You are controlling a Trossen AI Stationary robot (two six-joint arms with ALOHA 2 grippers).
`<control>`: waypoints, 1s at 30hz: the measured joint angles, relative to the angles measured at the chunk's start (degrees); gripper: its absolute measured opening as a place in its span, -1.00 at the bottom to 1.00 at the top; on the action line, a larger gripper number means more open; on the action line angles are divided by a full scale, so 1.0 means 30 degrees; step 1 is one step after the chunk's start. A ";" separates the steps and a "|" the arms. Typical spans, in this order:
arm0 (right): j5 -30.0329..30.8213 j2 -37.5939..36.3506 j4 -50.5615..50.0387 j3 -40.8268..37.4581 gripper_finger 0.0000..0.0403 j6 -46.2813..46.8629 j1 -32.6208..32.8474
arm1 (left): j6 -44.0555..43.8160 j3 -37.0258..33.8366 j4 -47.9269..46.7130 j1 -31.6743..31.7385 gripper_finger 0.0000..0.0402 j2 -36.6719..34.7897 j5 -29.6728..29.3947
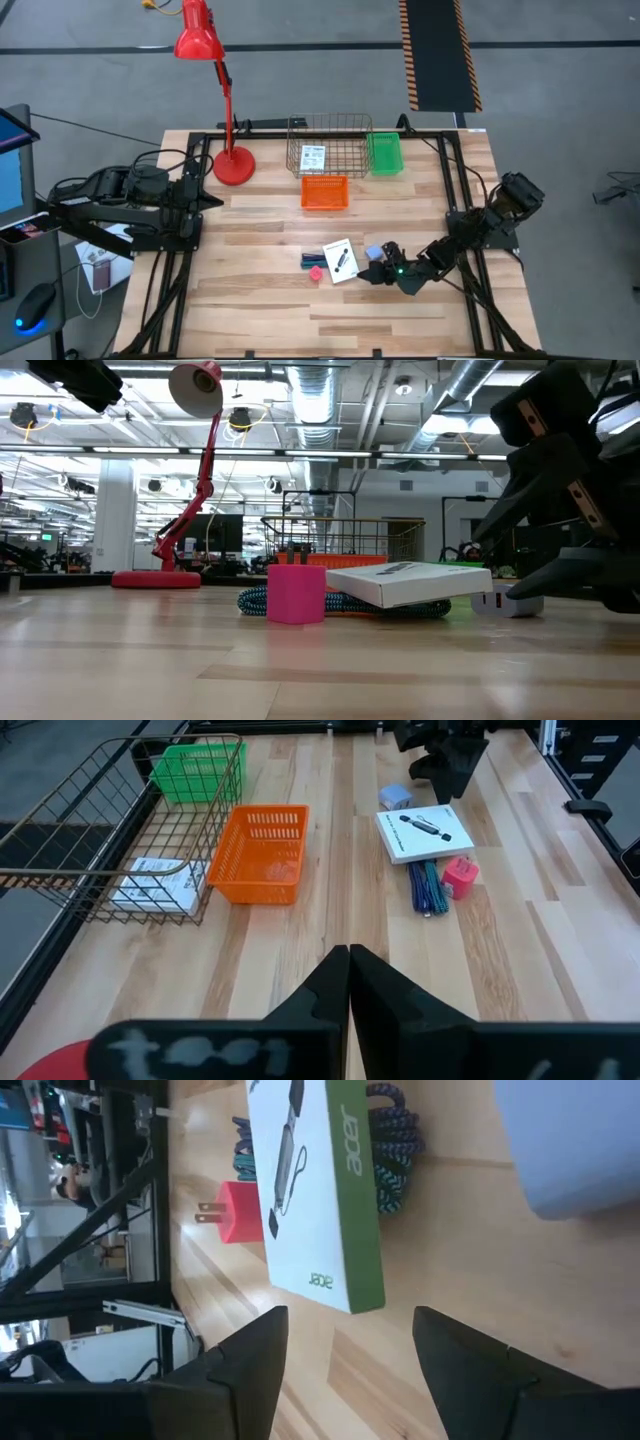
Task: Pick and place items into bin
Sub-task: Put the card reader box into the gold wire basket
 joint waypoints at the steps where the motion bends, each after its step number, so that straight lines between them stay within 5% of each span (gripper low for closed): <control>1: -0.0146 0.0000 0.0000 0.0000 0.04 -0.0002 -0.0074 | -0.0001 -0.0005 -0.0006 0.0005 -1.00 -0.0005 -0.0004; 30: -0.1318 0.0000 0.0000 0.0000 0.04 0.0096 -0.1131 | -0.0091 -0.0005 0.0000 -0.0002 -1.00 -0.0006 -0.0001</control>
